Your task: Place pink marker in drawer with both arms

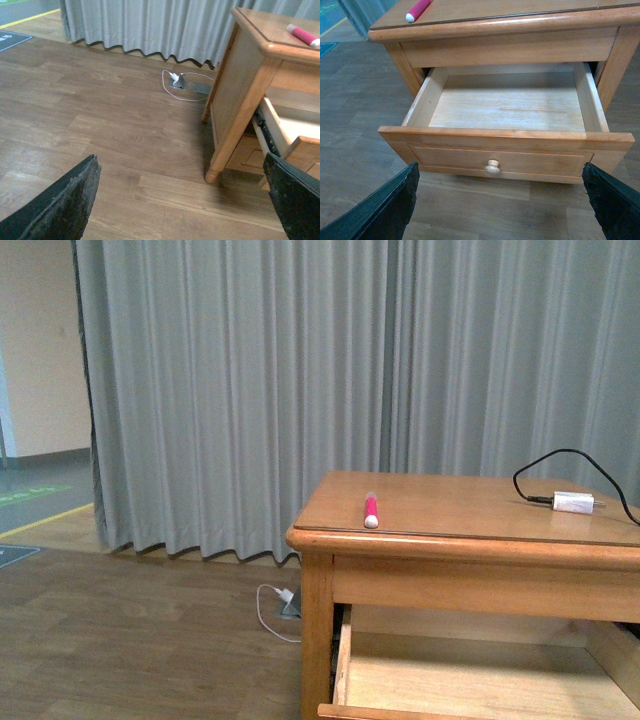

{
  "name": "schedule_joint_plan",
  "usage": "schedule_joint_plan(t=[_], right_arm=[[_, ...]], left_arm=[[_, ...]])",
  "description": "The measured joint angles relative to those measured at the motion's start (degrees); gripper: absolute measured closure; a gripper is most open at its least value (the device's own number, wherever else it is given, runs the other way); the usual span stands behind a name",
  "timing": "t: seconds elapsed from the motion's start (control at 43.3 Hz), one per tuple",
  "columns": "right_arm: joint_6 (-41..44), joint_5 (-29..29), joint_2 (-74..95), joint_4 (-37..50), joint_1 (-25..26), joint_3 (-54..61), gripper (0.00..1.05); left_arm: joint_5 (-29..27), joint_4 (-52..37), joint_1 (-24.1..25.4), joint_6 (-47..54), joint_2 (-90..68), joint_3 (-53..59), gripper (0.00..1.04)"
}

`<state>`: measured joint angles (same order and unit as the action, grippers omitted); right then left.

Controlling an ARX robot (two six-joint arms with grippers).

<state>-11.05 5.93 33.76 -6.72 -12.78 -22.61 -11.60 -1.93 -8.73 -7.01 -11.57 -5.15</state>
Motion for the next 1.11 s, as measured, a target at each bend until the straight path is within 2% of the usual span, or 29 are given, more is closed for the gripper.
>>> schedule_joint_plan(t=[0.115, 0.208, 0.393, 0.439, 0.6, 0.901, 1.109], right_arm=[[0.0, 0.0, 0.0, 0.0, 0.0, 0.0, 0.08], [0.0, 0.0, 0.0, 0.0, 0.0, 0.0, 0.08], [0.0, 0.0, 0.0, 0.0, 0.0, 0.0, 0.08], [0.0, 0.0, 0.0, 0.0, 0.0, 0.0, 0.08], [-0.2, 0.0, 0.0, 0.0, 0.0, 0.0, 0.08], [-0.2, 0.0, 0.0, 0.0, 0.0, 0.0, 0.08], [-0.2, 0.0, 0.0, 0.0, 0.0, 0.0, 0.08]], left_arm=[[-0.4, -5.8, -3.5, 0.0, -10.8, -6.3, 0.06], [1.7, -10.8, -3.6, 0.6, -22.2, -14.4, 0.06], [2.3, -17.5, -3.8, 3.1, -43.3, -29.0, 0.06], [2.5, -18.0, -4.9, 4.4, -52.9, -37.0, 0.06], [1.5, -14.8, -8.7, 6.2, -73.2, -56.7, 0.06], [-1.6, -3.4, -15.2, 7.7, -98.1, -85.4, 0.06], [-2.9, 3.6, -17.6, 7.8, -109.2, -99.4, 0.06]])
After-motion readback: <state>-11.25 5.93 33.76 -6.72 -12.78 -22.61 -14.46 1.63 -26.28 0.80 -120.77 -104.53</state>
